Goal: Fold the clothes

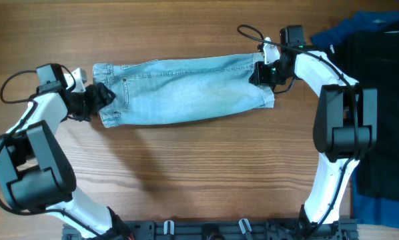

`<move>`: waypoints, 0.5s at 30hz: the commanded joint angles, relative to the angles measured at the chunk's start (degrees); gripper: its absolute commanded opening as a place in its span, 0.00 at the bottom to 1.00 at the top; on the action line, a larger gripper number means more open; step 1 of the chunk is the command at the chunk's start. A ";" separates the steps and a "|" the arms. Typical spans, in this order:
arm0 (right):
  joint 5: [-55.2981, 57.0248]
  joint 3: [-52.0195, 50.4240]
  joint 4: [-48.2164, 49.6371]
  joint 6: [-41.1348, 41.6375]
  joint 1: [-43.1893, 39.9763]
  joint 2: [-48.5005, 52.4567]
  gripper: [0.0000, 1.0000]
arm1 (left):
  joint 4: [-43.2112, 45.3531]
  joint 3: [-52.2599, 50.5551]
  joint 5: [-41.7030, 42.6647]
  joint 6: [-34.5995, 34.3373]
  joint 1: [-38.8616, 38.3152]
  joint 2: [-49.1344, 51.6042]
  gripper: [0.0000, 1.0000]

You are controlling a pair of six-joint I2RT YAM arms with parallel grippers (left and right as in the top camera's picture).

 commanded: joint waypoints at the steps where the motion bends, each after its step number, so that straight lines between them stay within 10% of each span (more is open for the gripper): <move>1: 2.21 -0.85 0.79 -0.57 0.59 4.42 0.04 | 0.48 -0.48 1.49 1.16 -3.65 6.40 0.80; 5: 2.23 -0.85 1.01 -0.55 0.59 4.42 0.04 | 1.53 -0.48 2.45 1.16 -7.50 8.52 0.66; 7: 2.23 -0.85 0.96 -0.57 0.59 4.42 0.04 | 1.53 -0.48 2.21 1.16 -9.07 8.59 0.25; 9: 2.23 -0.85 0.90 -0.57 0.59 4.42 0.04 | 0.92 -0.48 2.14 0.92 -9.14 8.52 0.04; 15: 2.16 -0.85 -1.44 -0.55 0.70 4.42 0.04 | -4.07 -0.48 1.97 0.70 -4.33 5.60 0.04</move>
